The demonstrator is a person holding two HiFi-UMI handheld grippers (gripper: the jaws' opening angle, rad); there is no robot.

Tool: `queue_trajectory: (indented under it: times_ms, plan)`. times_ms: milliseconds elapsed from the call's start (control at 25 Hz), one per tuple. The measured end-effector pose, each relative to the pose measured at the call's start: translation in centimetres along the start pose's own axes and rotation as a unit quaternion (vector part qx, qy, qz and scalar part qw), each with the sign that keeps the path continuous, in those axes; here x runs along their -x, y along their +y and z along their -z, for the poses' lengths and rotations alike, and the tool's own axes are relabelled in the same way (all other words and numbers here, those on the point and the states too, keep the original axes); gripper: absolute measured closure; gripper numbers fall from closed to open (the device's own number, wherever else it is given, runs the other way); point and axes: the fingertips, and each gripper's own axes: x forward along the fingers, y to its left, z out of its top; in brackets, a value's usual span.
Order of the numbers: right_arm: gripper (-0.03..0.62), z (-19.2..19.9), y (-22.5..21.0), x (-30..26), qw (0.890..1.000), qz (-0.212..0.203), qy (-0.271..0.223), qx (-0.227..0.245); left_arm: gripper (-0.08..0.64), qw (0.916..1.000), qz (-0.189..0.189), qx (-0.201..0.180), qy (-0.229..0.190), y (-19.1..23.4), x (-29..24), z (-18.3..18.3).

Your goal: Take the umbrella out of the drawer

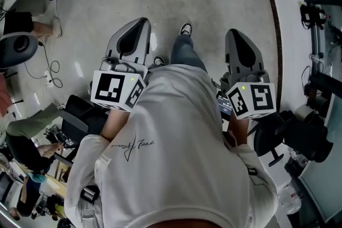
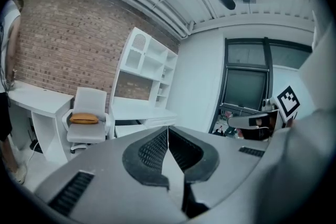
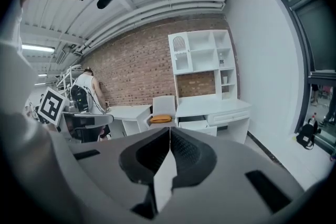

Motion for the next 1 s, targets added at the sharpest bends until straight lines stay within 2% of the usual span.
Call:
queue_trajectory:
  times_ms: [200, 280, 400, 560, 1000]
  plan:
    - [0.568, -1.8, -3.2, -3.2, 1.000, -0.012, -0.003, -0.007, 0.543, 0.9996, 0.026, -0.009, 0.009, -1.0, -5.0, -1.6]
    - [0.568, -2.5, -4.5, -4.7, 1.000, -0.013, -0.002, -0.008, 0.543, 0.9995, 0.023, -0.018, 0.014, -0.8, -6.8, -2.3]
    - [0.568, -3.1, -6.5, -6.9, 0.999, -0.029, -0.002, -0.035, 0.543, 0.9993, 0.007, -0.032, 0.020, -0.3, -9.5, -3.2]
    - [0.568, -3.9, -9.8, -9.3, 0.999, -0.034, 0.007, -0.037, 0.543, 0.9993, -0.007, -0.029, 0.023, -0.3, -13.1, -4.1]
    - [0.568, -4.6, -16.9, -13.9, 0.998, -0.057, 0.023, -0.031, 0.543, 0.9992, 0.004, -0.039, 0.013, -3.0, -22.2, -5.8]
